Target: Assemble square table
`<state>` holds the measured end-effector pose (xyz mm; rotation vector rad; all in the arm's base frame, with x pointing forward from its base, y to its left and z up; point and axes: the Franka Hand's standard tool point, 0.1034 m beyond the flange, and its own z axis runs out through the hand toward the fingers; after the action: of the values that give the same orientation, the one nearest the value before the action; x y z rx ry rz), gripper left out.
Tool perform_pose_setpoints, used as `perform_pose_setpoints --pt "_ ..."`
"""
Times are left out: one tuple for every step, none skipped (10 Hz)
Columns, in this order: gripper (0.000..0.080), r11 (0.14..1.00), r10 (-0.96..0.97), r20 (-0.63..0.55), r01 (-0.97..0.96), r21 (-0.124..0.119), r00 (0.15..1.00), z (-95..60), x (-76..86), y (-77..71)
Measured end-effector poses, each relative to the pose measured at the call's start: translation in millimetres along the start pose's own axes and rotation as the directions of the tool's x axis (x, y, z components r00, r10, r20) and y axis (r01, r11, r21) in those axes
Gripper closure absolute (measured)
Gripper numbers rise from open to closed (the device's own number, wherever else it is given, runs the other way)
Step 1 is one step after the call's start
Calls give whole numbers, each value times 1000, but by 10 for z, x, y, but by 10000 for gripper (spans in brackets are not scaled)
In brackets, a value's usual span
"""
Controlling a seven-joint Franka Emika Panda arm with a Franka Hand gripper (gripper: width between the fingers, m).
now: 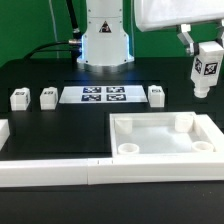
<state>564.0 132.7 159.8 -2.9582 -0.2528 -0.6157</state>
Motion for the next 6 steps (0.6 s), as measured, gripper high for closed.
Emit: perform_pose_setpoints --pt "509 1000 -19 26 19 -1 999 38 -30 39" --pt "509 999 -50 30 51 -2 998 96 190 216" --pt "509 999 -34 -11 34 0 999 181 358 249" --pt "509 999 -40 -16 40 7 999 264 334 183" --pt "509 999 -46 -23 46 11 999 336 307 135" --pt "509 999 -52 -32 53 10 998 414 280 147"
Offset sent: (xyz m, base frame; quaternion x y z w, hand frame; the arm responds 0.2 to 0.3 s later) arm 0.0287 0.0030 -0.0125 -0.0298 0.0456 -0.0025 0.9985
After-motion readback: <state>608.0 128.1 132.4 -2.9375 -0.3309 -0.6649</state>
